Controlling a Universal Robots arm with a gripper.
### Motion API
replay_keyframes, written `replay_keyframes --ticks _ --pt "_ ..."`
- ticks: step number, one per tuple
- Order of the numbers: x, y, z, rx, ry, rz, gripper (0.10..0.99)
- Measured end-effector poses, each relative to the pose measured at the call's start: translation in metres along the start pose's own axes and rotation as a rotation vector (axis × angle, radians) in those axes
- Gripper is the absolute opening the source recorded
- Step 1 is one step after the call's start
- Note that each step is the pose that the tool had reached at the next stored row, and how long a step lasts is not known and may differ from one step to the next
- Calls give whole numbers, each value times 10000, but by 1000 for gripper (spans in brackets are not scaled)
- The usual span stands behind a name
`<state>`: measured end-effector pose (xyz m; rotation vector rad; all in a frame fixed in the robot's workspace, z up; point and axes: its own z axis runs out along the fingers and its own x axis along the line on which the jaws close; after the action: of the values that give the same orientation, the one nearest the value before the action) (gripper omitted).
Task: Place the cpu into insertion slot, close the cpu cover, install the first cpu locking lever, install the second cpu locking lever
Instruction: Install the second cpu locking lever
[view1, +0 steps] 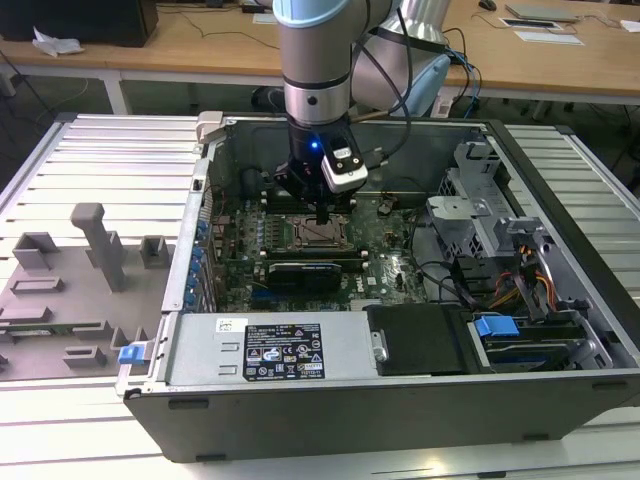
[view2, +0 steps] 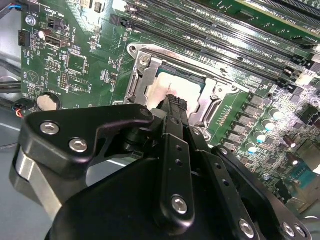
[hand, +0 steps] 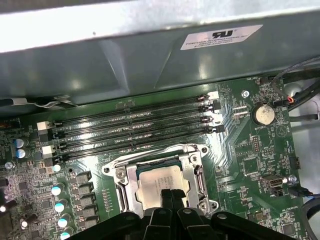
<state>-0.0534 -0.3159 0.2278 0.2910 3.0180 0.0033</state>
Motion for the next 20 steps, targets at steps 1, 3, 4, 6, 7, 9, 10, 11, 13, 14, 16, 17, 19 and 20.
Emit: replay_keyframes --ticks 1,3,4,6,7,9,10,11,13,14,16,17,19,20 --pt "-1 0 -11 -2 -1 1 106" --pt "-7 2 -57 -5 -3 1 106" --pt "-9 2 -75 -4 -2 1 106" --pt "-9 2 -79 -5 -3 0 106" --pt "-9 1 -79 -5 -2 0 106" --pt "-11 -8 -79 -5 -2 -1 106" --pt "-12 -12 -79 -5 -2 0 106" --pt "-14 -26 -80 -5 -2 0 106" --pt "-17 -36 -81 -5 -3 0 106" --pt "-19 -49 -81 -6 -3 0 106" --pt "-22 -59 -88 -3 -2 0 106" --pt "-23 -63 -96 -5 -2 0 106" --pt "-25 -66 -101 -6 -3 0 106" --pt "-25 -67 -102 -5 -3 1 106"
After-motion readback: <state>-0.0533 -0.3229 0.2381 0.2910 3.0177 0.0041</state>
